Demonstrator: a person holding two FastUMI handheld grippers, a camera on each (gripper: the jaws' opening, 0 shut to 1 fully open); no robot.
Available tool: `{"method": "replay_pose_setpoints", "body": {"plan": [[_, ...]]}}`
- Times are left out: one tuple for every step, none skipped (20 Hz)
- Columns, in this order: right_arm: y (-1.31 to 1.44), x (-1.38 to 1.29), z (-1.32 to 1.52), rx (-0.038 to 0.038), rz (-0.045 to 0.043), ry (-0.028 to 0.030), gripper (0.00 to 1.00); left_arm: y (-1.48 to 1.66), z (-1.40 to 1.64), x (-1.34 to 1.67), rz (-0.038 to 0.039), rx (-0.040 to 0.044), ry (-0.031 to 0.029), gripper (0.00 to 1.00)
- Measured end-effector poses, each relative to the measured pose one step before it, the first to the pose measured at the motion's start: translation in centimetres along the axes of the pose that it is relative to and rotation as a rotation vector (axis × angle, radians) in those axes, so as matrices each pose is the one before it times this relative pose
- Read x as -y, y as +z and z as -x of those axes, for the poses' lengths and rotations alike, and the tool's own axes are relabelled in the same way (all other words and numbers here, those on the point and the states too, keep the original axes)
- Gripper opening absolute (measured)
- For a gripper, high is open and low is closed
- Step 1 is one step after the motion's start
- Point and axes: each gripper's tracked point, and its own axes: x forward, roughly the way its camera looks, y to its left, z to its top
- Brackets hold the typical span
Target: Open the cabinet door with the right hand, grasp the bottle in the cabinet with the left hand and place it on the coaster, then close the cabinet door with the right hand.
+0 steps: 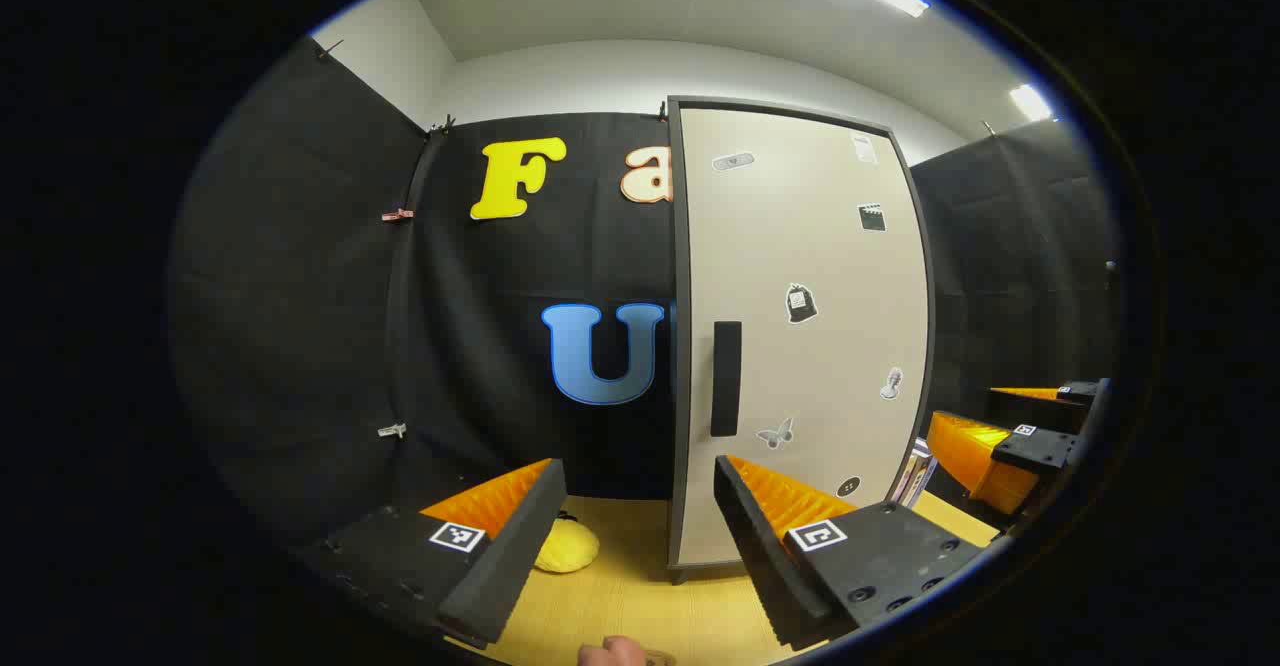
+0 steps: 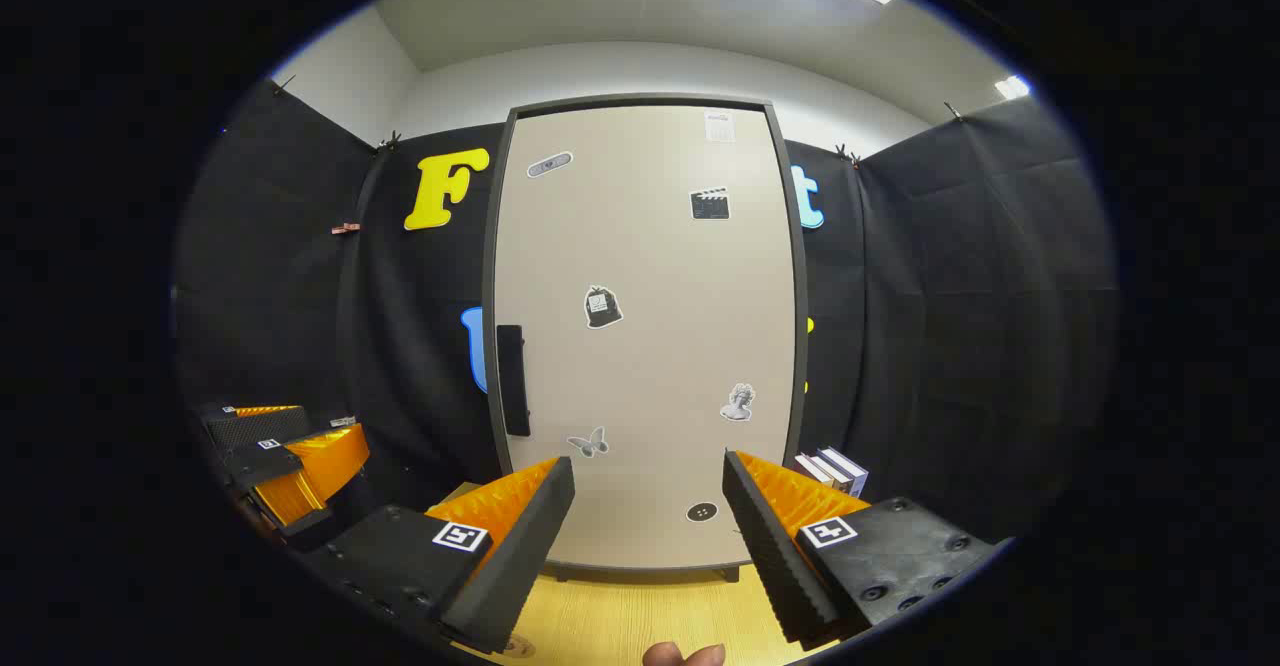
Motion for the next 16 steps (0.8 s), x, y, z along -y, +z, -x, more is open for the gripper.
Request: {"method": "replay_pose_setpoints", "body": {"plan": [[-0.020, -0.048, 0.045, 0.00024, -0.00083, 0.00019, 0.97, 0.015, -0.042, -0.038, 0.00141, -0.00067, -0.00057, 0.94], [-0.043, -0.071, -0.060, -0.00285, -0.00248, -0.00143, 0.97, -0.102, 0.010, -0.154, 0.00256, -0.00108, -0.00071, 0.94], [-0.016, 0.036, -0.023, -0.00086, -0.00322, -0.00316, 0.97, -0.043, -0.014, -0.145, 0.00182, -0.00219, 0.00067, 0.94], [-0.006, -0.051, 0.029, -0.00024, -0.00279, -0.00127, 0.97, -0.153, 0.051, -0.145, 0.00040, -0.00209, 0.00137, 0.95], [0.038, 0.009, -0.004, 0.00033, -0.00063, -0.00241, 0.97, 0.011, -0.036, -0.147, 0.00006, -0.00106, 0.00112, 0.94], [0.027, -0.036, -0.019, 0.00267, 0.00244, -0.00232, 0.98, -0.098, -0.014, -0.095, -0.00073, -0.00024, 0.00177, 0.94], [0.038, 0.066, -0.028, 0.00147, 0.00566, -0.00321, 0.98, -0.014, -0.069, -0.061, -0.00118, -0.00025, -0.00050, 0.94], [-0.096, -0.001, -0.024, 0.00028, 0.00615, -0.00143, 0.97, -0.012, -0.042, -0.054, -0.00142, -0.00148, -0.00001, 0.95], [-0.038, -0.052, 0.010, -0.00212, 0.00335, -0.00137, 0.97, 0.105, -0.122, -0.052, -0.00196, 0.00066, 0.00224, 0.95], [-0.065, -0.072, 0.045, -0.00186, -0.00067, -0.00060, 0.97, -0.044, 0.041, -0.100, -0.00187, 0.00102, -0.00096, 0.95], [-0.019, -0.113, 0.005, -0.00034, -0.00247, 0.00097, 0.97, 0.037, -0.048, -0.014, -0.00101, 0.00002, -0.00169, 0.95], [0.123, -0.063, 0.011, 0.00086, -0.00139, -0.00109, 0.97, -0.037, 0.010, 0.097, -0.00154, 0.00082, -0.00193, 0.95], [0.063, -0.081, -0.041, 0.00142, 0.00055, 0.00074, 0.97, 0.082, -0.044, -0.054, -0.00201, 0.00119, -0.00172, 0.95], [0.045, -0.111, -0.059, 0.00048, 0.00008, 0.00087, 0.97, -0.024, -0.046, -0.012, -0.00123, 0.00040, -0.00162, 0.95], [0.044, -0.043, -0.039, -0.00071, -0.00137, 0.00003, 0.97, 0.007, -0.048, -0.054, -0.00007, -0.00071, -0.00032, 0.95], [-0.050, -0.123, -0.001, -0.00058, -0.00248, 0.00152, 0.98, -0.049, 0.005, -0.099, 0.00051, 0.00019, 0.00037, 0.95]]}}
